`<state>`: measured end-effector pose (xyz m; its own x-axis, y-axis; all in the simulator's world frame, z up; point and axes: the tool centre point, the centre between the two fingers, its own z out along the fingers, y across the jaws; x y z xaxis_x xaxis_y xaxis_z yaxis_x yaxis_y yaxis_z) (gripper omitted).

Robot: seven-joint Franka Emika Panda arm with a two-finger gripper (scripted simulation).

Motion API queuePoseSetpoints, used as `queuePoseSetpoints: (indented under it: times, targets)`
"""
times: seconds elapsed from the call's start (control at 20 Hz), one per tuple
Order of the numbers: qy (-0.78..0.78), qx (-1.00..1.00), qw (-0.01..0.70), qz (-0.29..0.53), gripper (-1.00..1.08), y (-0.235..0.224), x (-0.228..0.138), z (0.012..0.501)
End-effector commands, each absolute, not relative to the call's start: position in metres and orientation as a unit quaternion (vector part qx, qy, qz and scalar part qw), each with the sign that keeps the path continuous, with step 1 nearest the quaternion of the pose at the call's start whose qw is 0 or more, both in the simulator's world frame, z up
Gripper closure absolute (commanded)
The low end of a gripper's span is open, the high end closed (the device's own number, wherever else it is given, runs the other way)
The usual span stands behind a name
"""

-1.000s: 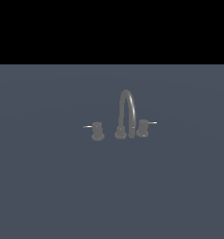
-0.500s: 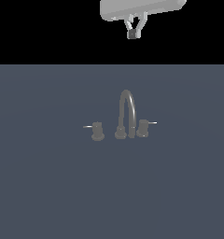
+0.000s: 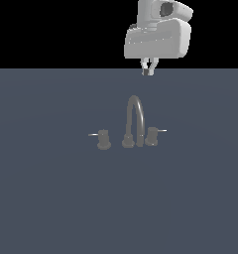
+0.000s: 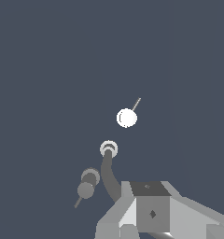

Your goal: Turn on the faucet by rotating a designated handle.

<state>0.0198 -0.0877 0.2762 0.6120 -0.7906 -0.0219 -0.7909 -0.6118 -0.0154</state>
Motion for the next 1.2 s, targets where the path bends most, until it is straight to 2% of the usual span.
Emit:
queuePoseSetpoints:
  times: [0.0, 0.7, 1.15]
  targets:
    - [0.470, -0.883, 0.010, 0.006, 1.08, -0.096, 0.032, 0.253]
    - [0.613, -0.790, 0.002, 0.002, 1.08, -0.141, 0.073, 0.119]
    - [0.656, -0.754, 0.000, 0.000, 1.08, -0.155, 0.078, 0.070]
